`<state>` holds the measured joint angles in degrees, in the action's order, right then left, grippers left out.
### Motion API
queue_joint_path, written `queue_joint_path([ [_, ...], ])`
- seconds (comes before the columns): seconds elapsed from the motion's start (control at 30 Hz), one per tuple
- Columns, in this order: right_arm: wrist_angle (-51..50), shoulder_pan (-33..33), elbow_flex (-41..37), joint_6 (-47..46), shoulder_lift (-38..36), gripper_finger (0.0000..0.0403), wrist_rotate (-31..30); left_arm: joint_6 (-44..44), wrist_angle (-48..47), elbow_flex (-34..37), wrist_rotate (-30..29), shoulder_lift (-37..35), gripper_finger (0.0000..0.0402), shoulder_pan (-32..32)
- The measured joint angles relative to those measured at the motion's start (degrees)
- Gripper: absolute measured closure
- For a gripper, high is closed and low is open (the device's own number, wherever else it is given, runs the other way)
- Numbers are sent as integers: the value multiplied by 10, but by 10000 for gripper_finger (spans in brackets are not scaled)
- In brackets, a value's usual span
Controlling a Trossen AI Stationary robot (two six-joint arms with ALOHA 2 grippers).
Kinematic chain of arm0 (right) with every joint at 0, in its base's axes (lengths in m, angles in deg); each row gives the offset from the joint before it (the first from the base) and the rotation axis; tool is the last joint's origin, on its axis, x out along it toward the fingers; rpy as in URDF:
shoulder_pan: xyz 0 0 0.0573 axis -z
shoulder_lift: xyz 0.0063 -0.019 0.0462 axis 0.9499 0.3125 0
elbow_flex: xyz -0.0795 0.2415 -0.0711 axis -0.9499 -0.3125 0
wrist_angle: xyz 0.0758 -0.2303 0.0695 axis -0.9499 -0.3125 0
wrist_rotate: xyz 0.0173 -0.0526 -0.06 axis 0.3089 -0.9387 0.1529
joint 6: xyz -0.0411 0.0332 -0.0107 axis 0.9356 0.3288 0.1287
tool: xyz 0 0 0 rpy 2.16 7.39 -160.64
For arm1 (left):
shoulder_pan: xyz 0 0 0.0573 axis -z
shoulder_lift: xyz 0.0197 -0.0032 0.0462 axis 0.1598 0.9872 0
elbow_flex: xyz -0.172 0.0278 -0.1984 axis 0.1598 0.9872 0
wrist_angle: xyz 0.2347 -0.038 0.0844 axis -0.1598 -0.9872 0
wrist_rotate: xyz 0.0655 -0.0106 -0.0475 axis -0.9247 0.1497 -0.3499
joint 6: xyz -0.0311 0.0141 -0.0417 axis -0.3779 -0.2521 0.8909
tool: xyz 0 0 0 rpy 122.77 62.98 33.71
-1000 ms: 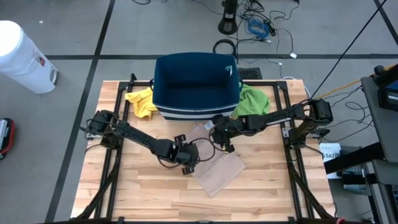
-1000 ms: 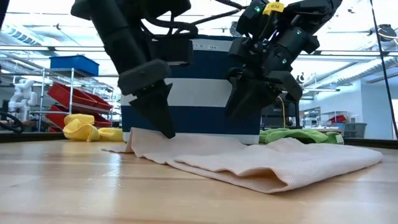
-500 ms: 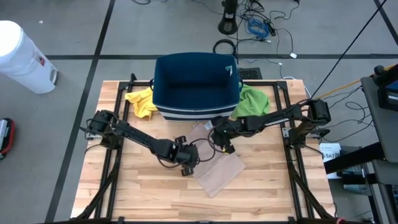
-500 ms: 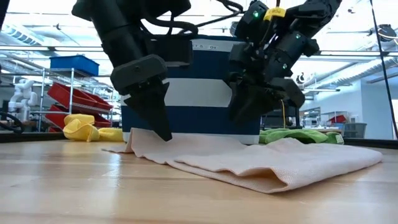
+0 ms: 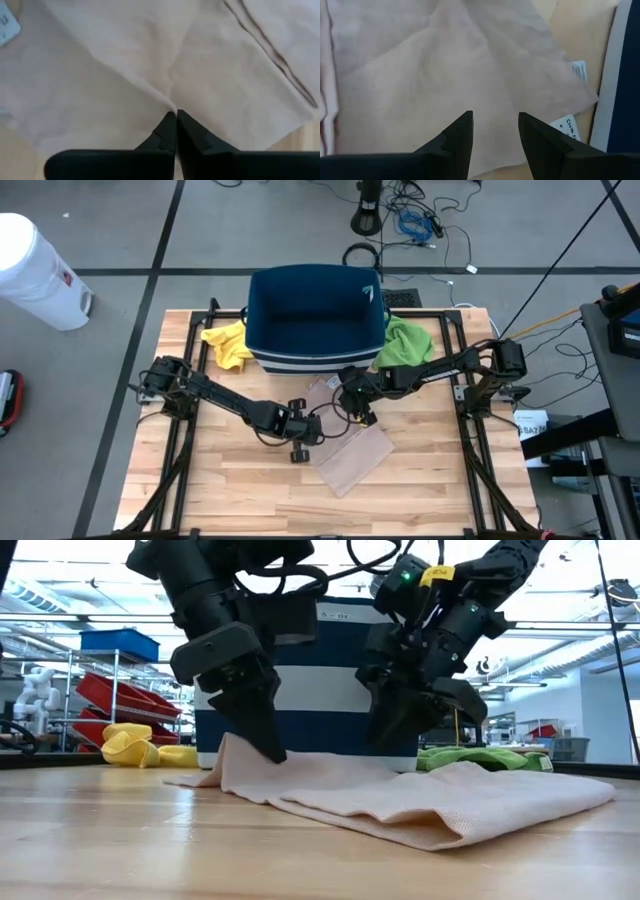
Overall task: Fold towel
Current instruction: Fold the brown towel
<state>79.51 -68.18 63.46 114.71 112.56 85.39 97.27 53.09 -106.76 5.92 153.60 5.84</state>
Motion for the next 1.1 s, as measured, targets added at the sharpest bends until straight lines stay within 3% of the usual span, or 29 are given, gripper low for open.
queue_joint_path([
  [0.63, 19, 5, 0, 21, 0, 257, 39, -157, 76, 0, -41, 0, 399, 53],
  [1.1, 32, 5, 0, 40, 38, 268, 62, -186, 95, 0, -37, 0, 399, 54],
])
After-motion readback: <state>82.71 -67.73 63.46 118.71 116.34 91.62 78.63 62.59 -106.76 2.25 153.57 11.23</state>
